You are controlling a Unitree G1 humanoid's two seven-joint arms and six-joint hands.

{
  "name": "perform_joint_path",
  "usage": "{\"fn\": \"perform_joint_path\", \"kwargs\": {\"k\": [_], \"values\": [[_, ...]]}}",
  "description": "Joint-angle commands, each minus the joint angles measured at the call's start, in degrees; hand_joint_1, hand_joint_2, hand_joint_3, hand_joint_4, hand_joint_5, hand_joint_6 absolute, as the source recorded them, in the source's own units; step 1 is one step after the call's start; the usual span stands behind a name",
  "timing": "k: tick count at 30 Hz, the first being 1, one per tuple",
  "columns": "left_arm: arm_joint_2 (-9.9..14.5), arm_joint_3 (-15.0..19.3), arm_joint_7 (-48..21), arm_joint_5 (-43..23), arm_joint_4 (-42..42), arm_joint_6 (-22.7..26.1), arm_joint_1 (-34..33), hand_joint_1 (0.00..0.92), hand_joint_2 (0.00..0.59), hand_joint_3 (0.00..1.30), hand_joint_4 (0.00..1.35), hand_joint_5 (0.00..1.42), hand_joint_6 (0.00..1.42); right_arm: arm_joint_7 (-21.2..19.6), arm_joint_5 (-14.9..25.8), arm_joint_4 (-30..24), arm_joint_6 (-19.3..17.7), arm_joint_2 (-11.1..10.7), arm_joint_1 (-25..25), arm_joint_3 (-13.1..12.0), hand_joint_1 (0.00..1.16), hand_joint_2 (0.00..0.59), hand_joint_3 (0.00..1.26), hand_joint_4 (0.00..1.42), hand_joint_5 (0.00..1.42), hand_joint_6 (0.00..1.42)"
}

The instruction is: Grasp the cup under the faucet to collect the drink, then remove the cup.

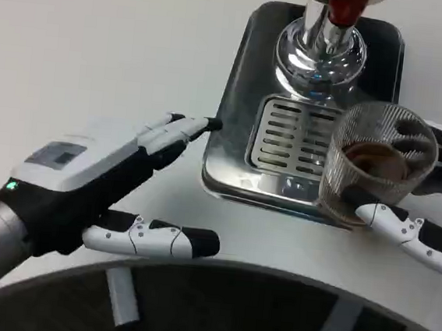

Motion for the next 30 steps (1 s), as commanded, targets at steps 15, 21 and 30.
{"fn": "perform_joint_path", "kwargs": {"k": [15,21,30], "values": [[-1.2,-2.6,-0.1,5.9,-11.8,7.0,8.2,0.000,0.084,0.01,0.00,0.00,0.13,2.5,1.7,-5.7,-3.5,1.0,1.7,2.0,0.80,0.250,0.70,0.69,0.71,0.58],[-1.3,-1.7,-0.3,7.8,-15.3,9.9,10.3,0.000,0.084,0.00,0.00,0.00,0.11,4.4,2.2,-8.0,-3.8,1.0,3.0,3.6,0.80,0.250,0.70,0.70,0.71,0.58],[-1.4,-0.2,-0.9,10.0,-20.7,13.6,14.8,0.000,0.084,0.00,0.00,0.00,0.08,6.8,2.4,-10.0,-3.6,1.8,3.9,6.1,0.80,0.250,0.72,0.70,0.71,0.59]]}}
